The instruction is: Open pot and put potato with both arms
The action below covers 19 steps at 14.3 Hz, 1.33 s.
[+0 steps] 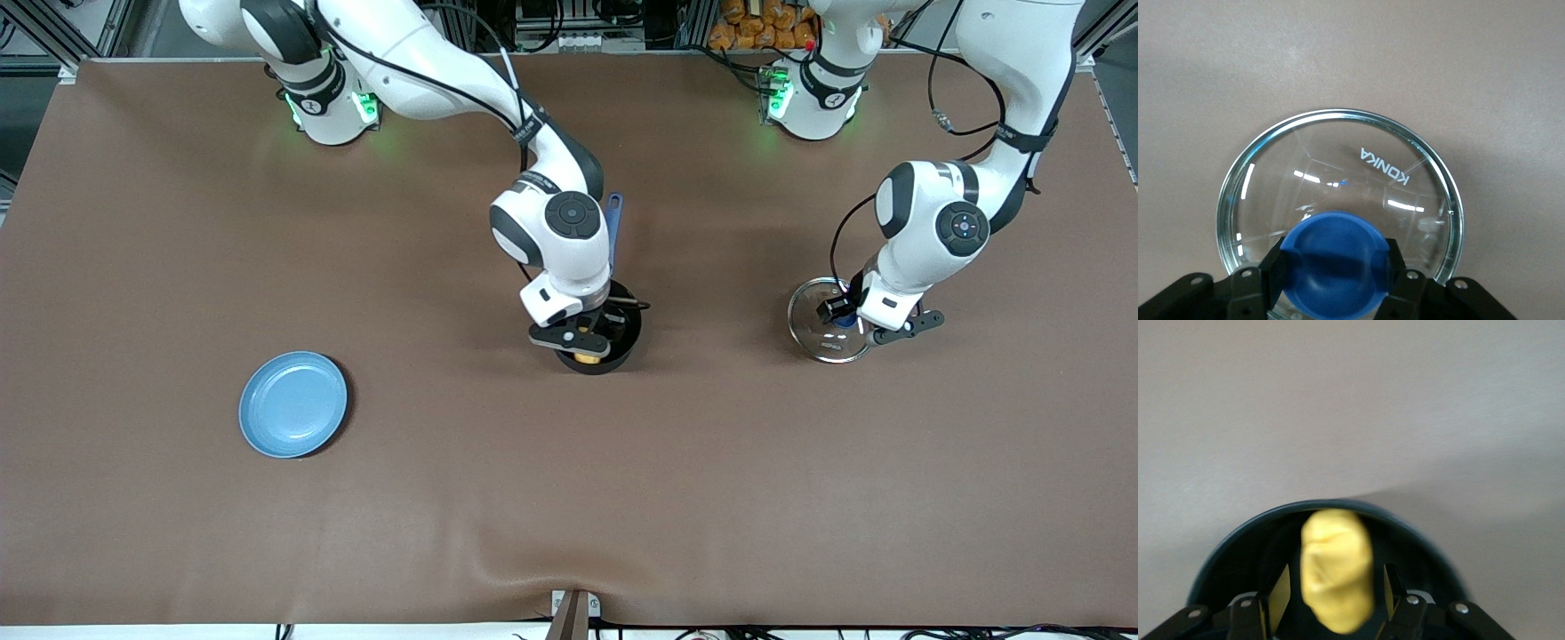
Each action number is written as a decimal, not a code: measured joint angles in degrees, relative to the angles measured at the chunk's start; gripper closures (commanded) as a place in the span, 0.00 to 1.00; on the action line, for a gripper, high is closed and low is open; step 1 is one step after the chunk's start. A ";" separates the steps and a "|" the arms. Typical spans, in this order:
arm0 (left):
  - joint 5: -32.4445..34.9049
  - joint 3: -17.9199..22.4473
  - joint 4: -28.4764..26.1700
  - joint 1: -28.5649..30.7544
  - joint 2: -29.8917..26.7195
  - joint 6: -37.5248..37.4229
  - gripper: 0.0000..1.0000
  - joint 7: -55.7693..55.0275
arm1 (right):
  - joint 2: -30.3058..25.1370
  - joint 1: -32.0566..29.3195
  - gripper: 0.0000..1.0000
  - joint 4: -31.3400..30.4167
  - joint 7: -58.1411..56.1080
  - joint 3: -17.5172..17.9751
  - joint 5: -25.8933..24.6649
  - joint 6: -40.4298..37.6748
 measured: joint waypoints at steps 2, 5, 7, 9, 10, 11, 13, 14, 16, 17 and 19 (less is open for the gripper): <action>-0.04 -0.07 0.27 0.00 -0.09 0.17 0.00 0.07 | -3.34 -1.48 0.35 1.82 -1.16 -0.04 0.04 -6.18; -0.14 -0.63 0.98 0.00 -1.98 -0.20 0.00 0.08 | -11.31 -4.68 0.35 3.74 -7.83 0.01 0.09 -19.57; -0.16 -0.78 1.36 0.00 -5.20 -1.87 0.00 0.08 | -17.00 -7.69 0.33 4.02 -14.29 0.00 0.12 -27.93; -0.23 -1.08 3.34 -0.02 -9.59 -8.06 0.00 0.08 | -22.20 -11.40 0.32 4.18 -21.41 0.00 0.13 -34.78; -0.37 -1.40 5.56 -0.02 -11.57 -13.40 0.00 0.08 | -24.38 -13.43 0.31 4.36 -25.33 -0.02 0.13 -37.74; -0.72 -1.74 8.30 -0.04 -13.31 -18.90 0.00 0.08 | -26.26 -15.53 0.30 4.62 -29.43 -0.03 0.12 -40.37; -1.43 -2.67 13.24 -0.06 -16.26 -26.34 0.00 0.08 | -28.92 -19.98 0.28 5.57 -37.85 -0.07 0.11 -44.48; -1.56 -2.99 15.12 -0.06 -17.37 -29.24 0.00 0.07 | -29.70 -22.29 0.26 6.08 -41.96 -0.09 0.11 -46.00; -1.60 -3.13 19.53 -0.04 -18.55 -36.09 0.00 0.07 | -30.83 -27.16 0.22 6.65 -50.44 -0.15 0.13 -47.76; -1.60 -3.12 22.10 -0.02 -18.69 -39.63 0.00 0.07 | -31.19 -29.50 0.17 6.81 -54.69 -0.20 0.13 -48.20; -1.67 -3.12 27.39 -0.01 -18.70 -45.73 0.00 0.07 | -31.74 -33.46 0.00 6.87 -60.34 -0.27 0.14 -48.86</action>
